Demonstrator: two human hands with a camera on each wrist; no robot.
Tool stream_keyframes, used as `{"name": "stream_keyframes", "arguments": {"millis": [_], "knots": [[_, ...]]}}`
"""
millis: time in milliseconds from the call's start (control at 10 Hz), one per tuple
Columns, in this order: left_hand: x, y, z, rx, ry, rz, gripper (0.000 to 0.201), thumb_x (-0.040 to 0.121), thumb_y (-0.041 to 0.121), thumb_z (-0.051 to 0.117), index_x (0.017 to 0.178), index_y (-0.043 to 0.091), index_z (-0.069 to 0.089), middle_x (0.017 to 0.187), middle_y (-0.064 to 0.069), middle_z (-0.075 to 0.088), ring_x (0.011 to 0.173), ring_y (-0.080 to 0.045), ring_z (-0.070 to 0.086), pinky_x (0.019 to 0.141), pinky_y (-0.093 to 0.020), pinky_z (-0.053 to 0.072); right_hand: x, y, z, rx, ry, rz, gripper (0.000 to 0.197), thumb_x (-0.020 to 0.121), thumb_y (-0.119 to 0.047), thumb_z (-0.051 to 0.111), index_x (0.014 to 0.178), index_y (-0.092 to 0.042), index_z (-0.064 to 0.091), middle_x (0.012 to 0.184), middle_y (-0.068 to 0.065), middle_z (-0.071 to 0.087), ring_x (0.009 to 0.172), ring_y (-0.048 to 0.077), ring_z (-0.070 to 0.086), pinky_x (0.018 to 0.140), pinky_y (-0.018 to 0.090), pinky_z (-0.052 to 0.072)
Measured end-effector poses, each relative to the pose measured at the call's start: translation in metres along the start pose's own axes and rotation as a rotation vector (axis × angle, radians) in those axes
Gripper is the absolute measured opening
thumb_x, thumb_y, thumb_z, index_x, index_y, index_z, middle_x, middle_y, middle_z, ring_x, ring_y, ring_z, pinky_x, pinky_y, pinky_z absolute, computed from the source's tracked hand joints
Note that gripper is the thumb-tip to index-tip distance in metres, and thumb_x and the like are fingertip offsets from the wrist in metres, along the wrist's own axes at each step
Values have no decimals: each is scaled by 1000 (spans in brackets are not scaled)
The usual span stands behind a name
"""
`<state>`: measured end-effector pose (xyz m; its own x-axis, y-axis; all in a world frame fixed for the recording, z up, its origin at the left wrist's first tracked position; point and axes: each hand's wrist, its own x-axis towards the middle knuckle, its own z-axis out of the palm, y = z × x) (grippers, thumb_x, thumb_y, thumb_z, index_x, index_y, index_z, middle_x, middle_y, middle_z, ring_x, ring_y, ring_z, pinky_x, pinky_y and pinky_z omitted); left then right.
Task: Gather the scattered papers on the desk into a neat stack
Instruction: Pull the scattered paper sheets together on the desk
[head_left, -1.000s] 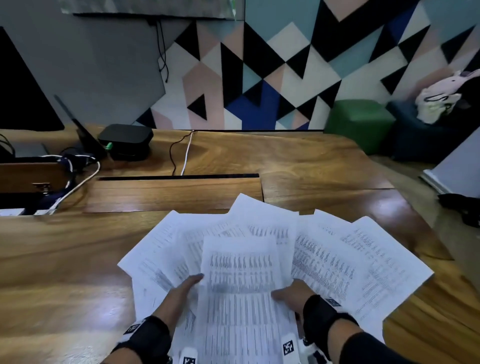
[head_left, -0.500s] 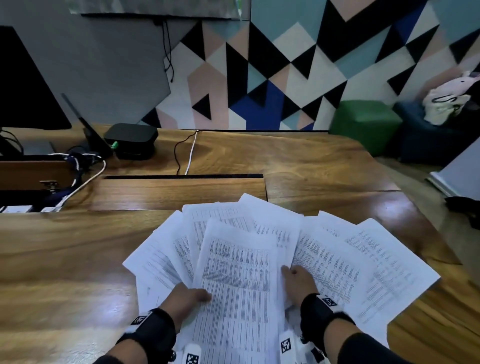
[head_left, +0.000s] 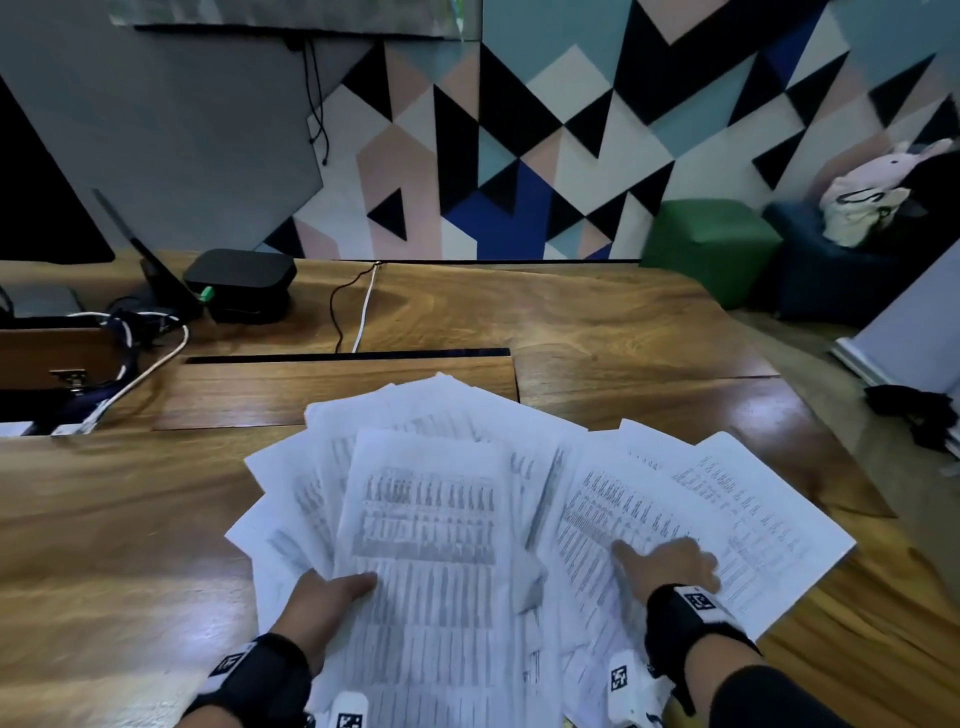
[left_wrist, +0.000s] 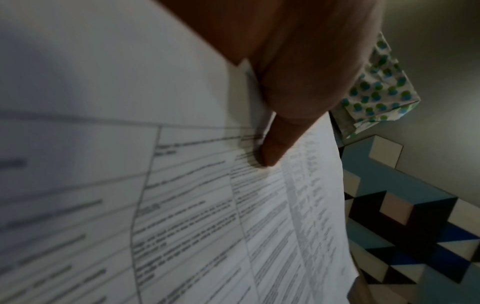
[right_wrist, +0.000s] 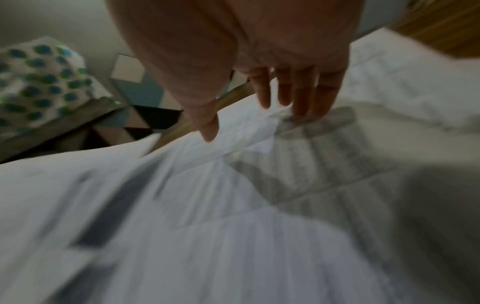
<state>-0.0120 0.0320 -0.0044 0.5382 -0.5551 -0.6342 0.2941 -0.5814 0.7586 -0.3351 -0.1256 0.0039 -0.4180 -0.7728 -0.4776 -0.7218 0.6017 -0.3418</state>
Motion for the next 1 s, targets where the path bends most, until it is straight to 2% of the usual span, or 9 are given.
{"name": "stream_keyframes", "arguments": {"millis": [100,200,300,400,500,600,700,900,1000], "knots": [[8,-10,-1,58,84,12,26,83,-1,69,107,-8,64,98,-24,72,86,-40,69,75,-41,55,15,16,-9,-174,-10,228,113,41,-82,62,124,-6,45,122,16,43,115,34,45,95,43,46],[10,-15,5,96,93,20,22,83,-2,69,103,-11,66,95,-24,72,85,-39,69,78,-42,56,31,21,2,-193,-58,267,120,37,-80,66,128,-6,43,126,14,46,117,33,45,94,43,44],[10,-17,8,108,87,34,7,83,-4,68,90,-3,66,93,-22,72,88,-39,69,85,-48,56,66,29,23,-164,-158,212,119,25,-72,68,123,-6,53,108,14,60,95,32,62,84,39,54],[13,-19,11,138,77,63,15,82,-4,68,97,-5,67,93,-23,72,88,-39,69,87,-53,56,45,20,10,-64,-173,169,86,62,-48,74,131,-4,50,119,15,61,98,28,65,75,25,47],[17,-21,12,162,78,73,21,81,-3,68,101,-7,67,94,-23,72,88,-38,69,86,-50,56,33,16,-2,41,-167,128,32,77,-20,69,102,-1,65,86,13,67,77,27,65,71,29,53],[18,-20,15,190,82,88,23,80,0,70,102,-6,67,96,-24,72,88,-37,68,87,-49,56,27,18,-7,72,-150,130,20,82,-14,59,96,-1,65,80,10,63,77,27,64,64,27,54],[16,-13,20,198,73,102,19,81,0,69,100,-5,67,94,-22,72,87,-36,69,85,-46,56,21,16,-12,166,-109,97,36,91,-13,52,123,2,58,120,20,62,111,33,60,79,34,49],[16,-5,28,251,73,132,17,78,-1,69,94,0,66,94,-19,71,89,-34,68,85,-45,56,63,50,-15,295,-17,218,60,87,-17,63,139,-1,40,143,18,44,127,34,48,96,40,45],[22,-9,27,289,65,128,26,74,1,69,100,-3,69,98,-20,73,90,-34,70,86,-47,58,71,62,-10,42,-160,207,97,58,-67,74,133,-9,51,135,13,53,120,32,54,100,38,46]]}}
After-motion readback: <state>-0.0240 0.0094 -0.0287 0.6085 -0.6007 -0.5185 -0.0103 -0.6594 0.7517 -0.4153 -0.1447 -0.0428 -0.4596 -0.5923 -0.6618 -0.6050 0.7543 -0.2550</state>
